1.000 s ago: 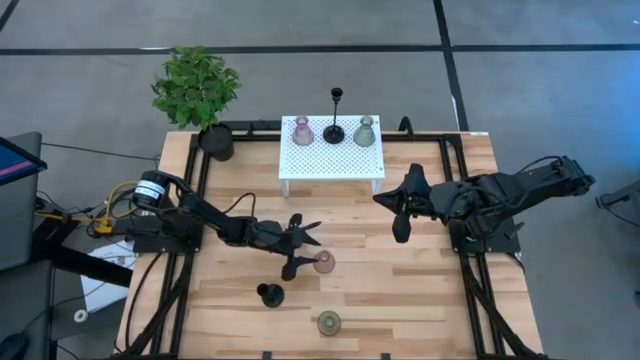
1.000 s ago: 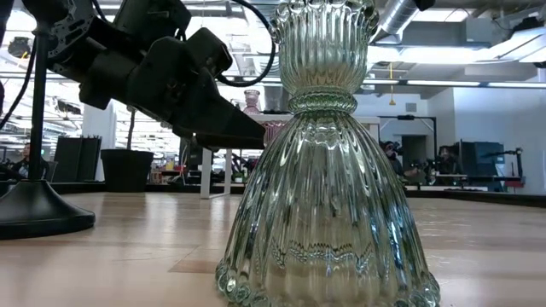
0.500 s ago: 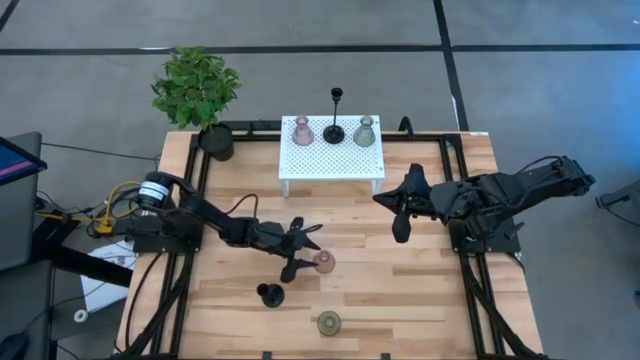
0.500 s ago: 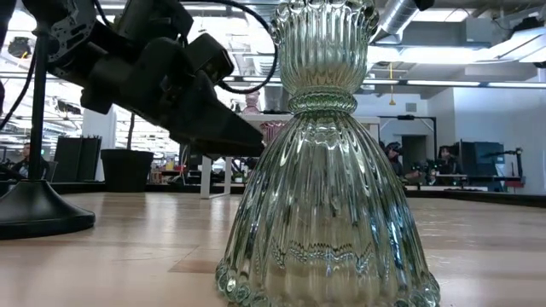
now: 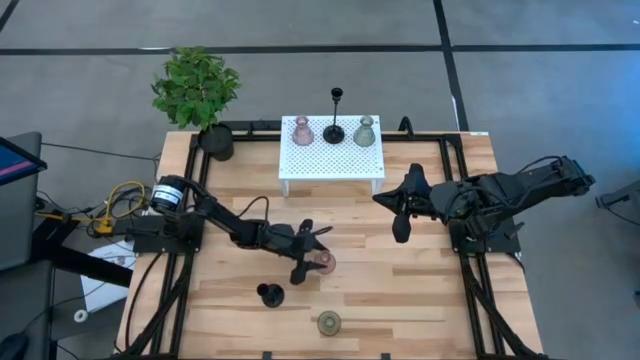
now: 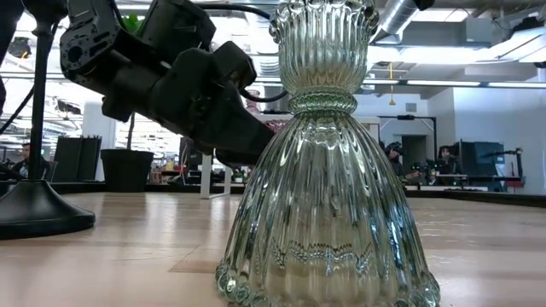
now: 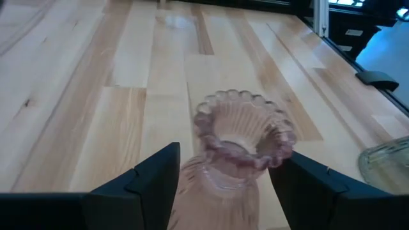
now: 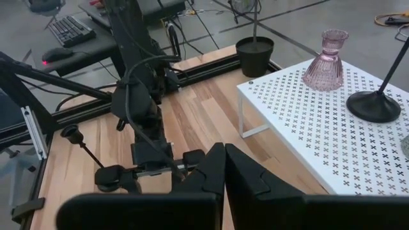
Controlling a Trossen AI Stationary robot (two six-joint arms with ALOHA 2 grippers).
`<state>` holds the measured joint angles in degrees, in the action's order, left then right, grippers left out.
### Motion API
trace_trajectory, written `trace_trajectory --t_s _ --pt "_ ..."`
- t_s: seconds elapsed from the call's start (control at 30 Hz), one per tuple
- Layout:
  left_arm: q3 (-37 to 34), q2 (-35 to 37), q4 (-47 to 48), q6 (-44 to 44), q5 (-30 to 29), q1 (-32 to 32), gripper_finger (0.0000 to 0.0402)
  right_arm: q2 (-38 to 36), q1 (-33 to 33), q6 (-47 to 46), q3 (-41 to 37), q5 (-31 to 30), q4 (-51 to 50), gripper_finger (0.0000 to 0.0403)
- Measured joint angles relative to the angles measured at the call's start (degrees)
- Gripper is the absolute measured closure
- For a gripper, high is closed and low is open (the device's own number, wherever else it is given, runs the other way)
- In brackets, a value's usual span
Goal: Pick & Place candle stick holders
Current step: Put the pink candle holder on the shelf
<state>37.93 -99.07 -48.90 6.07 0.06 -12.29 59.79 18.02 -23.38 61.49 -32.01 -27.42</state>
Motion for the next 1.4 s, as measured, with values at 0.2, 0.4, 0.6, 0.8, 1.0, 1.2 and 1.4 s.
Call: trace_trajectory --t_s 0.2,0.4,0.6,0.8,1.0,1.2,1.4 --pt "0.00 0.00 -0.04 0.41 -1.77 0.04 0.0191 0.00 0.00 0.00 0.00 0.00 -0.02 0.0403" --pt "0.00 0.01 -0.23 0.39 -3.19 0.07 0.0248 0.00 0.00 1.05 0.00 0.01 -0.02 0.0403" --pt "0.00 0.04 -0.44 0.44 -3.06 0.04 0.0285 0.00 0.00 1.39 0.00 0.02 -0.02 0.0403" --pt "-0.05 0.23 -0.51 1.89 -4.25 -0.17 0.0278 0.00 0.00 1.46 0.00 0.02 -0.05 0.0403" --pt "-0.13 1.79 -1.30 1.97 -4.65 -0.17 0.0285 0.00 0.00 1.46 0.00 0.00 -0.71 0.0403" --pt "-0.22 8.41 2.33 1.97 -8.80 -0.17 0.0285 0.02 0.00 1.45 0.00 0.02 -0.90 0.0403" --pt "-0.15 20.34 14.58 4.18 -14.29 -0.17 0.0285 0.01 0.00 1.46 0.00 0.01 -1.03 0.0403"
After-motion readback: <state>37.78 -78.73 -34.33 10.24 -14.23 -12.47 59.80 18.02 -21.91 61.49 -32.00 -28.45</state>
